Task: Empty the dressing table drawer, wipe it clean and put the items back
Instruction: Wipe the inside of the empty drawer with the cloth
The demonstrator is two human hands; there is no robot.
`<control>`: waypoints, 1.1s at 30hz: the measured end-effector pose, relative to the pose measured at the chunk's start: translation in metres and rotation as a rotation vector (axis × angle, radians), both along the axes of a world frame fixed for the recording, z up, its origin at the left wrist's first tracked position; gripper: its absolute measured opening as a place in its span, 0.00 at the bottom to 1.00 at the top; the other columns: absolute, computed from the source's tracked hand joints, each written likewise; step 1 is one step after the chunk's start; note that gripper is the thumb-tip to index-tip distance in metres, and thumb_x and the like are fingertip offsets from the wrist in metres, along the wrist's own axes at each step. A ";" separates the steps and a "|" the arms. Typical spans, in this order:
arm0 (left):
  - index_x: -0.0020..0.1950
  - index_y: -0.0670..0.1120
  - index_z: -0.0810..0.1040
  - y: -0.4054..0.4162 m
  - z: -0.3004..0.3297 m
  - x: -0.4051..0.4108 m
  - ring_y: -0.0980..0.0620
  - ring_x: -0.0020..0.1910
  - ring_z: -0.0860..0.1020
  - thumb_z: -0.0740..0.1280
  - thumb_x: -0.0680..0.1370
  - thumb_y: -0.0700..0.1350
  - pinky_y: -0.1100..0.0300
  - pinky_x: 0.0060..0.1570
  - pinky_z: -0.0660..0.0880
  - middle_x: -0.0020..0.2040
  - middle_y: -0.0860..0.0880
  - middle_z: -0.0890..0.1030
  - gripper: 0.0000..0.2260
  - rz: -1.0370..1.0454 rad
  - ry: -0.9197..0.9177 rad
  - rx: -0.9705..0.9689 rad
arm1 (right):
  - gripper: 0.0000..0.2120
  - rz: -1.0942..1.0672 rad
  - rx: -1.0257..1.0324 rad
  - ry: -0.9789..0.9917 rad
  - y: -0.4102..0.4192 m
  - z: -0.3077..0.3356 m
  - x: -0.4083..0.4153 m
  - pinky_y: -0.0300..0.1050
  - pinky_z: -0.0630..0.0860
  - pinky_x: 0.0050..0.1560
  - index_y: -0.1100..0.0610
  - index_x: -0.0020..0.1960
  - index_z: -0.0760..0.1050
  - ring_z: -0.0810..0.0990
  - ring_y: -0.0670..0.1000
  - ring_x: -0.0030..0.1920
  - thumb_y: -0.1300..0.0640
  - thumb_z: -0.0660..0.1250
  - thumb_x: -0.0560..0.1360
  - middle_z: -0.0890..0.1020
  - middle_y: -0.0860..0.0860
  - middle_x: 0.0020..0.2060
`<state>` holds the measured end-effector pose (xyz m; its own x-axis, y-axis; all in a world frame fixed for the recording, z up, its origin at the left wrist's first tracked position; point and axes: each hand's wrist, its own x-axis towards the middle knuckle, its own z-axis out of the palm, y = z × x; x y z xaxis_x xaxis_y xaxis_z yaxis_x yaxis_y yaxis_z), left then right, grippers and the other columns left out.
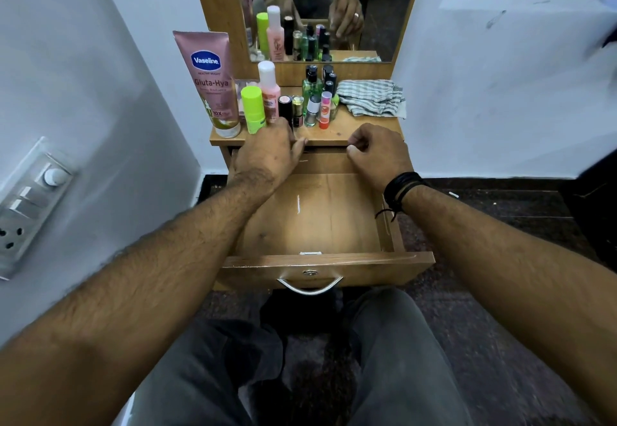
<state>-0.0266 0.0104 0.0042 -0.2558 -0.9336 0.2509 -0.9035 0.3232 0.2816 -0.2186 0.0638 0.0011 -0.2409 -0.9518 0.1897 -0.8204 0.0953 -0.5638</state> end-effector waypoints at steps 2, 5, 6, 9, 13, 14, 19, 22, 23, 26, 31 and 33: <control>0.56 0.46 0.75 0.004 0.002 -0.015 0.42 0.46 0.81 0.61 0.82 0.58 0.53 0.40 0.74 0.48 0.45 0.82 0.16 -0.078 -0.035 -0.025 | 0.08 -0.004 0.017 0.084 -0.006 0.001 -0.011 0.48 0.76 0.55 0.54 0.54 0.81 0.81 0.54 0.53 0.55 0.68 0.76 0.84 0.51 0.51; 0.58 0.47 0.75 0.007 0.008 -0.047 0.44 0.49 0.81 0.60 0.82 0.58 0.51 0.46 0.77 0.53 0.46 0.82 0.15 -0.206 -0.068 -0.043 | 0.17 -0.002 0.100 0.247 -0.021 0.003 -0.030 0.55 0.75 0.63 0.51 0.65 0.76 0.78 0.58 0.62 0.49 0.66 0.78 0.81 0.53 0.62; 0.58 0.47 0.75 0.006 0.010 -0.057 0.44 0.50 0.80 0.60 0.82 0.57 0.50 0.47 0.77 0.54 0.46 0.81 0.14 -0.230 -0.063 -0.039 | 0.20 0.001 0.137 0.308 -0.028 0.004 -0.036 0.57 0.75 0.64 0.50 0.69 0.73 0.76 0.60 0.65 0.47 0.65 0.78 0.78 0.53 0.66; 0.58 0.47 0.75 0.001 0.012 -0.083 0.44 0.51 0.80 0.61 0.82 0.53 0.49 0.47 0.78 0.54 0.47 0.80 0.12 -0.249 -0.062 -0.040 | 0.26 0.009 0.218 0.431 -0.050 0.007 -0.052 0.61 0.73 0.66 0.48 0.76 0.65 0.72 0.61 0.70 0.45 0.65 0.79 0.70 0.51 0.74; 0.60 0.48 0.75 -0.009 0.009 -0.108 0.44 0.53 0.79 0.60 0.82 0.51 0.49 0.43 0.76 0.56 0.46 0.79 0.11 -0.244 -0.065 0.012 | 0.31 0.088 0.298 0.440 -0.083 0.007 -0.068 0.61 0.67 0.73 0.48 0.79 0.59 0.65 0.61 0.76 0.45 0.63 0.79 0.63 0.51 0.79; 0.61 0.48 0.75 -0.011 0.008 -0.111 0.43 0.54 0.79 0.61 0.82 0.51 0.47 0.46 0.77 0.56 0.46 0.79 0.11 -0.245 -0.071 0.027 | 0.32 0.113 0.320 0.417 -0.090 0.007 -0.070 0.60 0.63 0.75 0.48 0.80 0.58 0.62 0.60 0.78 0.45 0.62 0.79 0.61 0.52 0.80; 0.64 0.48 0.73 -0.019 0.005 -0.118 0.42 0.56 0.79 0.62 0.82 0.49 0.42 0.52 0.79 0.58 0.45 0.78 0.12 -0.257 -0.111 0.064 | 0.30 0.112 0.386 0.422 -0.110 0.004 -0.074 0.61 0.67 0.73 0.45 0.79 0.59 0.67 0.61 0.75 0.45 0.61 0.78 0.66 0.53 0.78; 0.65 0.48 0.73 -0.017 0.004 -0.116 0.42 0.57 0.78 0.61 0.82 0.49 0.42 0.53 0.78 0.60 0.44 0.78 0.13 -0.266 -0.131 0.075 | 0.21 0.083 0.336 0.555 -0.101 0.006 -0.073 0.64 0.72 0.66 0.46 0.74 0.68 0.71 0.63 0.69 0.49 0.58 0.81 0.73 0.53 0.71; 0.65 0.47 0.73 -0.015 0.004 -0.115 0.43 0.57 0.78 0.61 0.82 0.50 0.43 0.53 0.78 0.60 0.45 0.78 0.13 -0.270 -0.134 0.075 | 0.20 0.084 0.316 0.595 -0.094 0.007 -0.073 0.63 0.73 0.65 0.47 0.72 0.70 0.72 0.62 0.68 0.50 0.57 0.82 0.74 0.54 0.69; 0.66 0.47 0.72 -0.007 0.008 -0.110 0.43 0.56 0.78 0.61 0.82 0.50 0.44 0.51 0.79 0.60 0.46 0.78 0.13 -0.266 -0.152 0.060 | 0.17 0.105 0.272 0.687 -0.069 0.011 -0.073 0.62 0.75 0.61 0.50 0.69 0.73 0.74 0.61 0.65 0.52 0.60 0.81 0.77 0.54 0.64; 0.63 0.48 0.72 0.016 0.022 -0.101 0.43 0.54 0.79 0.63 0.82 0.50 0.42 0.50 0.79 0.56 0.47 0.79 0.12 -0.286 -0.157 0.068 | 0.13 0.140 0.246 0.748 -0.027 0.013 -0.069 0.61 0.76 0.58 0.55 0.63 0.74 0.75 0.62 0.60 0.57 0.60 0.80 0.77 0.56 0.57; 0.61 0.48 0.73 0.025 0.028 -0.094 0.43 0.53 0.78 0.62 0.82 0.52 0.43 0.50 0.79 0.55 0.47 0.79 0.11 -0.300 -0.153 0.059 | 0.13 0.128 0.237 0.735 -0.011 0.016 -0.065 0.59 0.77 0.55 0.56 0.63 0.74 0.75 0.62 0.59 0.57 0.60 0.80 0.76 0.56 0.58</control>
